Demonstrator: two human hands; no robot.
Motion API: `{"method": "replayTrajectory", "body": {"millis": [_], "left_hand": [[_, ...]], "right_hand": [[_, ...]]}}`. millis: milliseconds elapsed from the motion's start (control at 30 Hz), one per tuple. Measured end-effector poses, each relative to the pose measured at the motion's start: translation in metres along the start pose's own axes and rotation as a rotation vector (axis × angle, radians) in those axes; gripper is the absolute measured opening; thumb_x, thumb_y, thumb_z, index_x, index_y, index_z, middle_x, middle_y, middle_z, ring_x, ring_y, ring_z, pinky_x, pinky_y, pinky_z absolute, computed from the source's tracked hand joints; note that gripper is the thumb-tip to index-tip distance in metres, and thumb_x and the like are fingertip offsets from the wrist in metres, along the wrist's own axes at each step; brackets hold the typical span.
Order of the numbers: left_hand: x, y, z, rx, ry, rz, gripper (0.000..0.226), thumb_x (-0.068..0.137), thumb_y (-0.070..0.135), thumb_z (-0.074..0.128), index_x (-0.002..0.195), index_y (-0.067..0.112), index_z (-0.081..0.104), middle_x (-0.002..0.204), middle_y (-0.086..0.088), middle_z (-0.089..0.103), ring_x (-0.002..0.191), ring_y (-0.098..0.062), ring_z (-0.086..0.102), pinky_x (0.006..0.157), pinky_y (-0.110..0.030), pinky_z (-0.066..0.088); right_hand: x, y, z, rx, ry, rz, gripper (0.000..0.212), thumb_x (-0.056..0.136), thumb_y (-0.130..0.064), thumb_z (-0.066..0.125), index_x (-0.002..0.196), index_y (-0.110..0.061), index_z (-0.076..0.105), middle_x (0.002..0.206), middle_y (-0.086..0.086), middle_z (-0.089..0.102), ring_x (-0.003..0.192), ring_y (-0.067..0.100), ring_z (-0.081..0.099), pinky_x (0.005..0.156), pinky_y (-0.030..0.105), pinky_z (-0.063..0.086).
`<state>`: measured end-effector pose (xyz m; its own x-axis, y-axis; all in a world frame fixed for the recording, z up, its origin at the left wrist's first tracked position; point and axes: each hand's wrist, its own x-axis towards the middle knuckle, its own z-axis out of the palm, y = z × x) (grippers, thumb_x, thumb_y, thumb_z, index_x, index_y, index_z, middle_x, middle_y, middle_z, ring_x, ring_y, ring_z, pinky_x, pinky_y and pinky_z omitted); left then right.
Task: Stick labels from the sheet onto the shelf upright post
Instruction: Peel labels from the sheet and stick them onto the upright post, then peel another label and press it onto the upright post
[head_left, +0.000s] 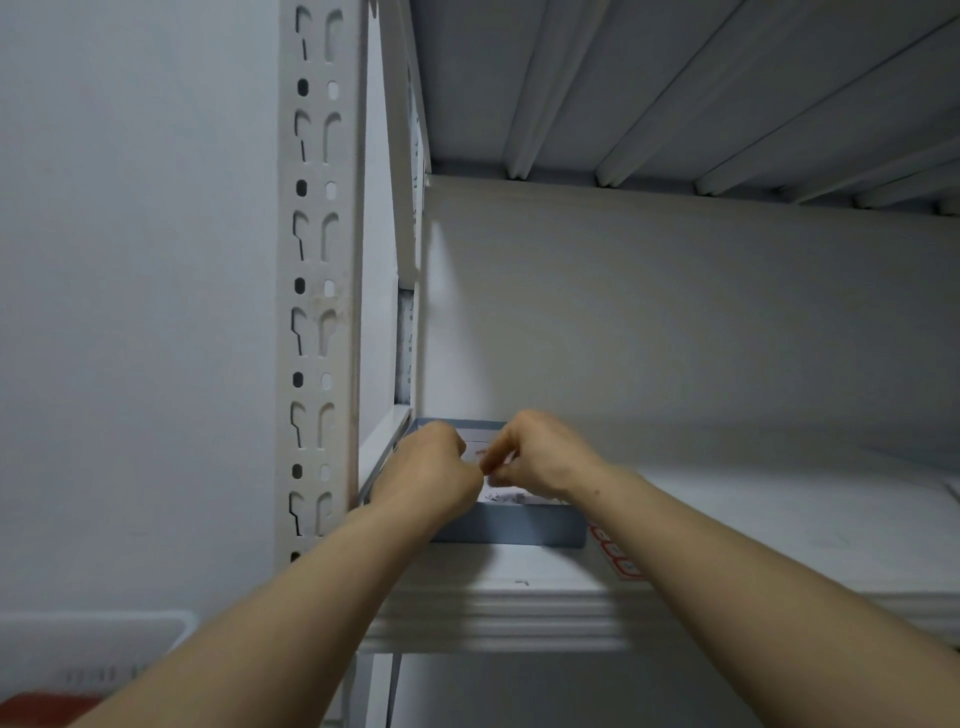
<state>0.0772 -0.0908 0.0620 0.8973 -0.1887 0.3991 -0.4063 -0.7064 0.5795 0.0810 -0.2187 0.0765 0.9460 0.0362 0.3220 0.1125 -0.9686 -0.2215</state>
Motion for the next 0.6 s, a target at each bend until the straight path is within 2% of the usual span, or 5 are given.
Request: {"method": "replayTrajectory", "body": {"millis": [167, 300, 433, 500, 600], "left_hand": [[0.004, -0.001, 0.005, 0.005, -0.015, -0.021, 0.029, 0.075, -0.004, 0.043, 0.056, 0.014, 0.029, 0.058, -0.004, 0.030, 0.058, -0.020, 0.029, 0.055, -0.029, 0.024], [0.008, -0.004, 0.007, 0.017, -0.024, -0.033, 0.032, 0.080, 0.000, 0.045, 0.103, 0.010, 0.066, 0.098, -0.011, 0.066, 0.080, -0.024, 0.057, 0.068, -0.031, 0.049], [0.007, -0.004, 0.007, 0.025, 0.023, -0.027, 0.030, 0.086, 0.004, 0.046, 0.109, 0.009, 0.064, 0.109, -0.013, 0.064, 0.097, -0.028, 0.058, 0.075, -0.031, 0.046], [0.004, 0.000, 0.007, 0.012, 0.039, -0.005, 0.020, 0.085, 0.002, 0.045, 0.088, 0.008, 0.064, 0.095, -0.021, 0.063, 0.092, -0.034, 0.059, 0.072, -0.033, 0.049], [-0.002, 0.010, 0.008, -0.036, 0.069, 0.032, 0.029, 0.087, 0.004, 0.045, 0.106, 0.014, 0.065, 0.109, -0.012, 0.067, 0.097, -0.029, 0.059, 0.088, -0.043, 0.052]], "right_hand": [[0.001, 0.001, 0.006, -0.009, 0.068, -0.043, 0.024, 0.078, -0.011, 0.056, 0.063, -0.022, 0.040, 0.068, -0.008, 0.046, 0.075, 0.021, 0.046, 0.057, 0.029, 0.036], [0.001, 0.004, 0.005, -0.002, -0.091, -0.101, 0.047, 0.083, -0.002, 0.057, 0.122, -0.028, 0.057, 0.114, -0.003, 0.061, 0.101, 0.018, 0.059, 0.087, 0.032, 0.050], [0.002, 0.008, 0.005, 0.096, 0.129, 0.013, 0.021, 0.089, -0.040, 0.057, 0.080, -0.026, 0.070, 0.066, -0.005, 0.068, 0.065, 0.014, 0.067, 0.074, 0.030, 0.054], [-0.001, 0.010, 0.003, 0.151, 0.021, -0.013, 0.018, 0.087, -0.035, 0.063, 0.096, -0.023, 0.073, 0.089, -0.001, 0.071, 0.086, 0.015, 0.064, 0.080, 0.027, 0.049], [-0.008, 0.019, -0.008, 0.298, -0.010, -0.060, 0.046, 0.087, -0.013, 0.064, 0.131, -0.021, 0.055, 0.134, 0.000, 0.055, 0.123, 0.015, 0.049, 0.103, 0.023, 0.035]]}}
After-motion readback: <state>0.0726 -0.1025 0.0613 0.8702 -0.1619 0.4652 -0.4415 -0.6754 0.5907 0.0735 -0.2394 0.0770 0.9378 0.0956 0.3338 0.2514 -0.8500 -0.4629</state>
